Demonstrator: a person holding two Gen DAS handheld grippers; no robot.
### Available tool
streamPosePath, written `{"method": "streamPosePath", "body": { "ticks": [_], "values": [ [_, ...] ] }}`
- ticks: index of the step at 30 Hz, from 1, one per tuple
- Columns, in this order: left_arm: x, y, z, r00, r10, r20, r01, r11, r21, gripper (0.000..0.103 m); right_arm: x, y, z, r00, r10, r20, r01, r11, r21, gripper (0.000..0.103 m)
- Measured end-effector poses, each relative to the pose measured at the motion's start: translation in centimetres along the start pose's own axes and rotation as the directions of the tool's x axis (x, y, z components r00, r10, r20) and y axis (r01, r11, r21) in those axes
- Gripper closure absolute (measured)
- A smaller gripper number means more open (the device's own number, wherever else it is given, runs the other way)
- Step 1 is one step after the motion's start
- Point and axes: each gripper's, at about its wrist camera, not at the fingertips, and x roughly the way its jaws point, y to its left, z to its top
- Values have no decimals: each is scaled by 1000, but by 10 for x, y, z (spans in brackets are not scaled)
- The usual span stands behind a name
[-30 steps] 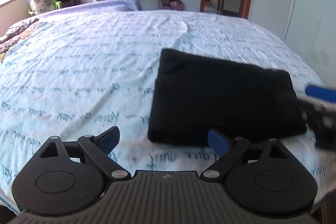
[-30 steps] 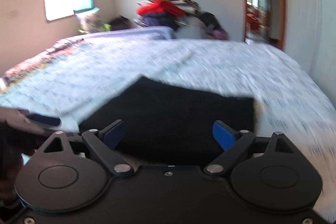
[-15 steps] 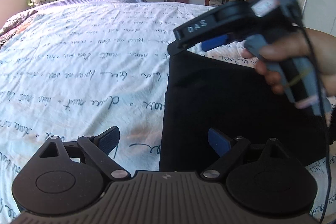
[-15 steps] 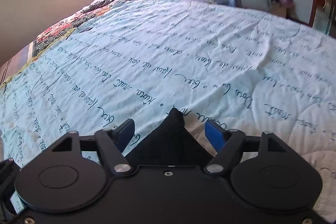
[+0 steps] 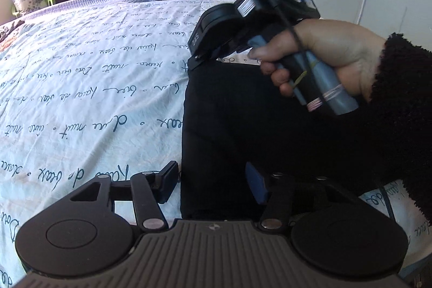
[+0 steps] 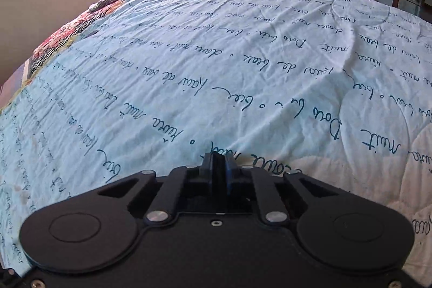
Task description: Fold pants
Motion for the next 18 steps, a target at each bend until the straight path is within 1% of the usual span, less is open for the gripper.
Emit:
{"method": "streamPosePath", "body": {
  "ticks": [1,2,3,5,6,7,9,10,12,14,15,16,17,18],
  "values": [
    [-2,2,1,1000,-6,-3,6,1000,-4,40,-1,0,-1,1000,-13,12,13,1000,8,86],
    [-4,4,3,1000,-2,-6,2,1000,-12,34,-6,1,-1,999,-29,28,28,999,18,76],
    [-6,7,4,1000,7,-2,-7,1000,-22,28,-17,1,-1,997,-38,59,37,999,26,75],
    [-11,15,5,1000,27,13,-27,999,-43,25,-46,5,-4,991,-36,130,33,999,29,75],
    [-12,18,7,999,31,15,-31,998,-55,25,-57,8,-6,989,-24,147,22,1000,17,75],
    [-12,21,9,999,32,11,-31,997,-70,25,-64,12,-7,990,0,142,1,1000,-7,75],
    [-11,25,13,1000,29,4,-28,994,-105,26,-62,21,-9,995,51,89,-46,997,-55,75],
    [-12,26,15,1000,27,6,-26,993,-119,26,-54,26,-10,996,62,58,-58,996,-72,75],
    [-12,21,16,1000,27,2,-27,994,-107,27,-31,30,-11,999,52,4,-51,995,-82,75],
    [-15,13,15,999,39,-6,-39,997,-59,27,-6,25,-11,999,20,-33,-21,999,-40,76],
    [-19,11,15,999,42,6,-42,998,-43,27,-5,22,-11,1000,16,-22,-17,1000,-12,76],
    [-24,9,15,999,41,24,-40,999,-33,26,-12,20,-10,1000,29,2,-29,999,21,76],
    [-28,8,16,998,38,42,-37,999,-30,25,-27,21,-12,998,43,41,-45,998,37,75],
    [-31,8,18,998,33,57,-31,999,-33,25,-43,22,-15,996,45,82,-48,998,30,71]
  ]
}}
